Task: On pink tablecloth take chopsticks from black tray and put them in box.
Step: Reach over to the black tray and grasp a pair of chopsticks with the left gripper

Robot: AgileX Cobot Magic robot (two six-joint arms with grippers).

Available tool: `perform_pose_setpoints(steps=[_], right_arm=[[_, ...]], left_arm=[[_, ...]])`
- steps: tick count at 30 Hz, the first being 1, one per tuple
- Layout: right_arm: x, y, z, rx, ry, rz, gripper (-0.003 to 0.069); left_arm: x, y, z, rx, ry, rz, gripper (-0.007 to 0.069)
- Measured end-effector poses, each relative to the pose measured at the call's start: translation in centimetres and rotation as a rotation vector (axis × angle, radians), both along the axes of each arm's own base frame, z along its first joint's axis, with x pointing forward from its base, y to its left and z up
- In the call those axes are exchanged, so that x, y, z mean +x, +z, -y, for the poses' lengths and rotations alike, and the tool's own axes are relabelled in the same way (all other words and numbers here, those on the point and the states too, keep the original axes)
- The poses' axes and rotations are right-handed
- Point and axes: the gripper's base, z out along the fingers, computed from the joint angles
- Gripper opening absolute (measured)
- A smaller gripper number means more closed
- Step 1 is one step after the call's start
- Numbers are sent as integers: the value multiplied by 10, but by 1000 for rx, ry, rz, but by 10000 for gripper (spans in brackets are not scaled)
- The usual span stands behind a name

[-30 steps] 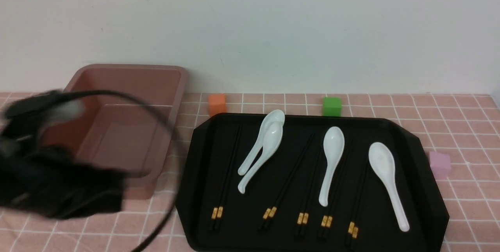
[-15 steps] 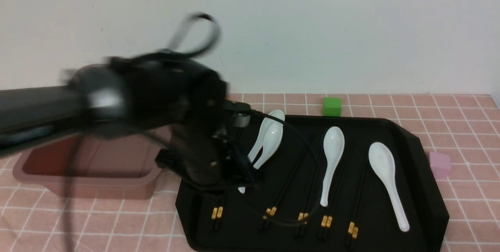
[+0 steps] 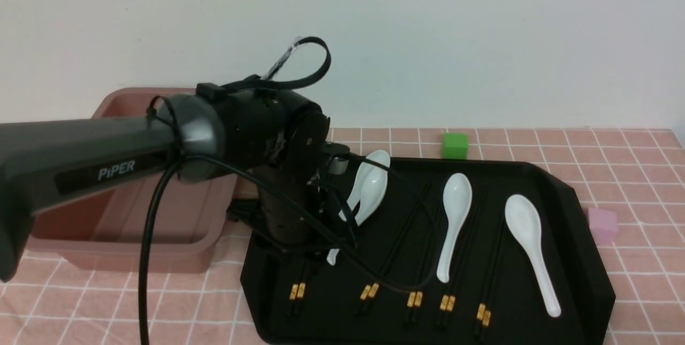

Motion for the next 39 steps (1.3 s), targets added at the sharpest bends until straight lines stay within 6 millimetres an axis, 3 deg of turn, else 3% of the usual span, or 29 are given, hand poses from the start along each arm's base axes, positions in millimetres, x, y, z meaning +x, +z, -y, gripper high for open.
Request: perform_pose_setpoints(steps=[4, 13, 29, 33, 39], right_arm=[[0, 0, 0, 0, 0, 0, 240], [0, 0, 0, -1, 0, 0, 240], [0, 0, 0, -1, 0, 0, 240], [0, 0, 0, -1, 0, 0, 240], [0, 0, 0, -1, 0, 0, 240]], left_arm=[[3, -6, 2, -7, -7, 12, 384], [17, -33, -9, 4, 45, -40, 385], [26, -49, -8, -9, 36, -26, 384], [28, -50, -7, -9, 36, -27, 351], [28, -50, -6, -17, 71, -29, 173]])
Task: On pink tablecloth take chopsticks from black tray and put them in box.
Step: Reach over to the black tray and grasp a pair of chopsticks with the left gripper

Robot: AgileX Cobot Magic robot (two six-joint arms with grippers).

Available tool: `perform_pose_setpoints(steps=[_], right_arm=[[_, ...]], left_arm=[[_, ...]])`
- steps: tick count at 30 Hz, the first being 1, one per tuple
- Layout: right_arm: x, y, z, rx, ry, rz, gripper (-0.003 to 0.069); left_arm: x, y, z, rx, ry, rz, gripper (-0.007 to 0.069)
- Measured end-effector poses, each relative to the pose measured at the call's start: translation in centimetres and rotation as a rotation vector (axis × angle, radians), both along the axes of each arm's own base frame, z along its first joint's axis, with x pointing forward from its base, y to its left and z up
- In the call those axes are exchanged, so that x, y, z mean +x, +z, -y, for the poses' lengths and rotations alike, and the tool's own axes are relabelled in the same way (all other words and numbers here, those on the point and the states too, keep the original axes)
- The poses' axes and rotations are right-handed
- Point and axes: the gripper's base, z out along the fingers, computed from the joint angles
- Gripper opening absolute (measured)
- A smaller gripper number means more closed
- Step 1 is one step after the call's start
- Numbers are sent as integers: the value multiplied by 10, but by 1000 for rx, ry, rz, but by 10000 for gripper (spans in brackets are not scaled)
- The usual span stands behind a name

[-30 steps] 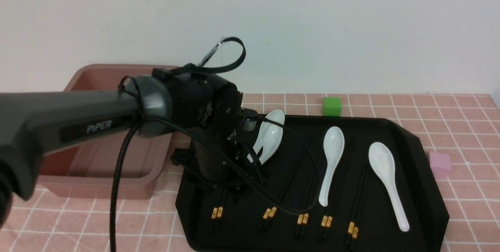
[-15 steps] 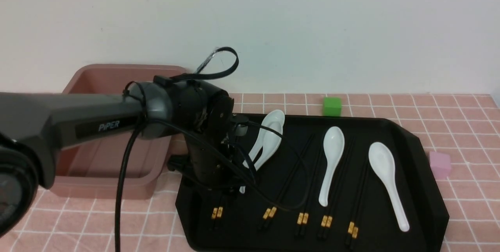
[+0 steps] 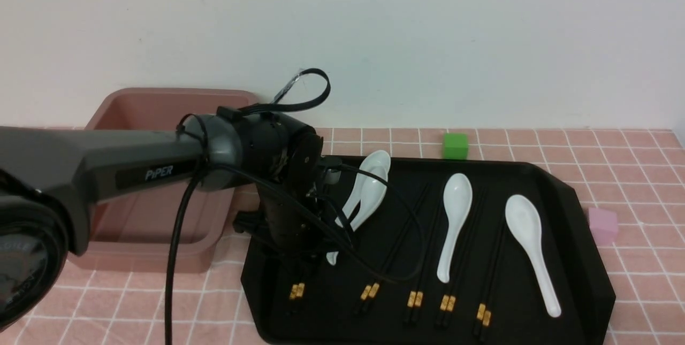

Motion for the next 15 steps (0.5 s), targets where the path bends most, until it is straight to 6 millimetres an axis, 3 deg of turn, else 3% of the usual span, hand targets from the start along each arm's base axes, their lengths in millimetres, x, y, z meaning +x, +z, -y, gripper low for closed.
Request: perform_pose_setpoints(steps=[2, 12, 15], right_arm=[[0, 0, 0, 0, 0, 0, 240], [0, 0, 0, 0, 0, 0, 240], [0, 0, 0, 0, 0, 0, 240]], left_arm=[[0, 0, 0, -5, 25, -2, 111], [0, 8, -3, -10, 70, 29, 113], [-7, 43, -8, -39, 67, 83, 113]])
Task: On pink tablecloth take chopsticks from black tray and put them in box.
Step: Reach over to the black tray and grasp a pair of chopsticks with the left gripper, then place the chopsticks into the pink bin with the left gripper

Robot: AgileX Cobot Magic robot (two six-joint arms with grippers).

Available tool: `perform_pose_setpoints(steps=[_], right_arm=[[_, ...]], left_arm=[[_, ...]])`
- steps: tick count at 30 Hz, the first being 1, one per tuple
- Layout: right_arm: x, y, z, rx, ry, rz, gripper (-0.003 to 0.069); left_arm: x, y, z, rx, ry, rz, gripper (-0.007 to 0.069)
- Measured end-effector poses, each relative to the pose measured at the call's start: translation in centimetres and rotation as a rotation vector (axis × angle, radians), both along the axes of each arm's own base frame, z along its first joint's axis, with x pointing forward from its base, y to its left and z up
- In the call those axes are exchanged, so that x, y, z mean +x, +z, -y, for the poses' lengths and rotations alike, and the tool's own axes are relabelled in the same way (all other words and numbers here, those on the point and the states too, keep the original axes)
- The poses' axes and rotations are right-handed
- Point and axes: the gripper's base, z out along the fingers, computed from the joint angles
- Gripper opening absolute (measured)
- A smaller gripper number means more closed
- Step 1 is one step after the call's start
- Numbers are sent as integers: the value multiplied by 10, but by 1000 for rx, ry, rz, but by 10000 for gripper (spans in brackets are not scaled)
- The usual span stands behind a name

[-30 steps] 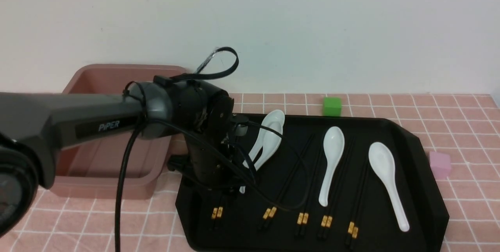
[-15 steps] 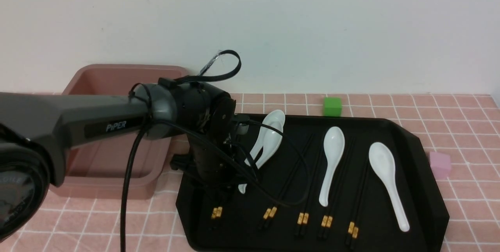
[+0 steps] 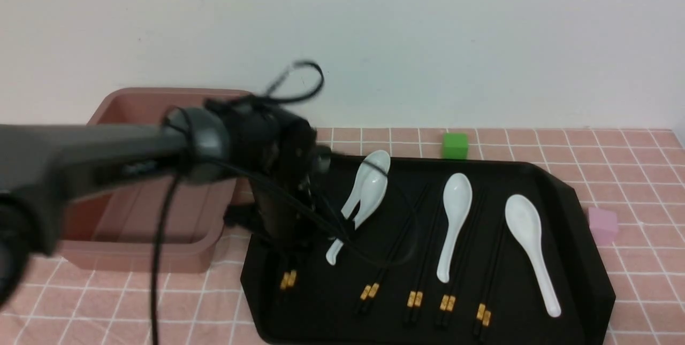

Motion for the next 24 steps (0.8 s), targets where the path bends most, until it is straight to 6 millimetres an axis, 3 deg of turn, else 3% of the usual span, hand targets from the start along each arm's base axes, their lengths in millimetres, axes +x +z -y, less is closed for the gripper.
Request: perform_pose_setpoints(steps=[1, 2, 5, 6, 7, 9, 12, 13, 16, 20, 24], right_arm=[[0, 0, 0, 0, 0, 0, 240], [0, 0, 0, 0, 0, 0, 240], [0, 0, 0, 0, 0, 0, 240], [0, 0, 0, 0, 0, 0, 240], [0, 0, 0, 0, 0, 0, 240], [0, 0, 0, 0, 0, 0, 240], [0, 0, 0, 0, 0, 0, 240], [0, 0, 0, 0, 0, 0, 240], [0, 0, 0, 0, 0, 0, 240], [0, 0, 0, 0, 0, 0, 240], [0, 0, 0, 0, 0, 0, 240]], left_arm=[[-4, 17, -2, -17, -4, 33, 113], [-4, 20, -3, -21, -5, 40, 113], [-24, 85, -18, -87, -22, 179, 113], [-25, 87, -20, -88, -22, 184, 113], [-30, 102, -31, -94, -9, 214, 113], [-26, 114, -57, -76, 42, 237, 113], [-18, 114, -80, -48, 94, 236, 113], [-10, 108, -97, -28, 136, 225, 113], [5, 90, -121, 8, 195, 181, 113], [19, 62, -135, 40, 235, 107, 113], [27, 46, -137, 58, 235, 91, 113]])
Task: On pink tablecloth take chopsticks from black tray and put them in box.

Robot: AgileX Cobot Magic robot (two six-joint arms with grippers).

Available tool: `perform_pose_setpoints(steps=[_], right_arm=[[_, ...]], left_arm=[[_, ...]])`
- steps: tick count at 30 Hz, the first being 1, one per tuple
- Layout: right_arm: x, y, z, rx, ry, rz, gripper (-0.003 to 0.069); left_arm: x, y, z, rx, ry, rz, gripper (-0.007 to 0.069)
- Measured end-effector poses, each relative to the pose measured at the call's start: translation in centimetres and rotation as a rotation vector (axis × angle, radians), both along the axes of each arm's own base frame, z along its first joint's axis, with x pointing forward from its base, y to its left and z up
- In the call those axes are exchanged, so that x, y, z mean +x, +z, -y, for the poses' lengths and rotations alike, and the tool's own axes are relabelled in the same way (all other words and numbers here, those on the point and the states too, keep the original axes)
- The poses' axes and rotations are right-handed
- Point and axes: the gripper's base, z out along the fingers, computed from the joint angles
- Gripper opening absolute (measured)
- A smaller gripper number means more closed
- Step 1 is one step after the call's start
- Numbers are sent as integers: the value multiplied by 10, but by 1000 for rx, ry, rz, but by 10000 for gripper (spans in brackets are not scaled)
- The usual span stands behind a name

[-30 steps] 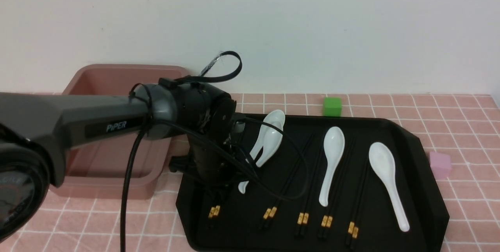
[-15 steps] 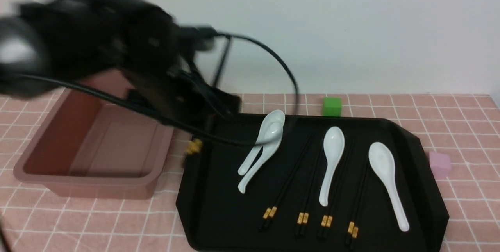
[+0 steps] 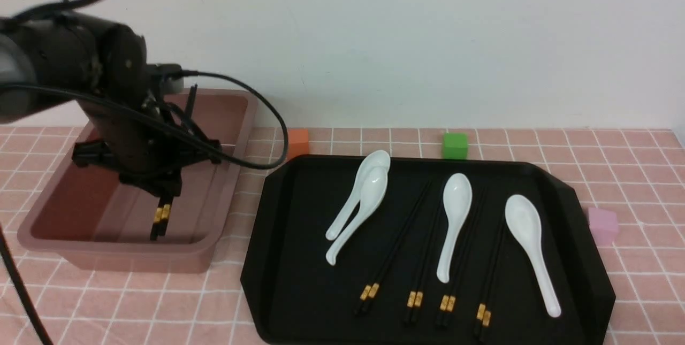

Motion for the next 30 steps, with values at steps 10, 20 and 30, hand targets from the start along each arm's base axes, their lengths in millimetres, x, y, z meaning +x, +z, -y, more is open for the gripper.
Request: perform_pose_setpoints(steps=[10, 20, 30], right_arm=[[0, 0, 0, 0, 0, 0, 240], [0, 0, 0, 0, 0, 1, 240], [0, 0, 0, 0, 0, 1, 240]], left_arm=[[-3, 9, -2, 4, 6, 23, 375], [-99, 144, -21, -95, 2, 435, 353], [-286, 119, -52, -334, -17, 919, -13]])
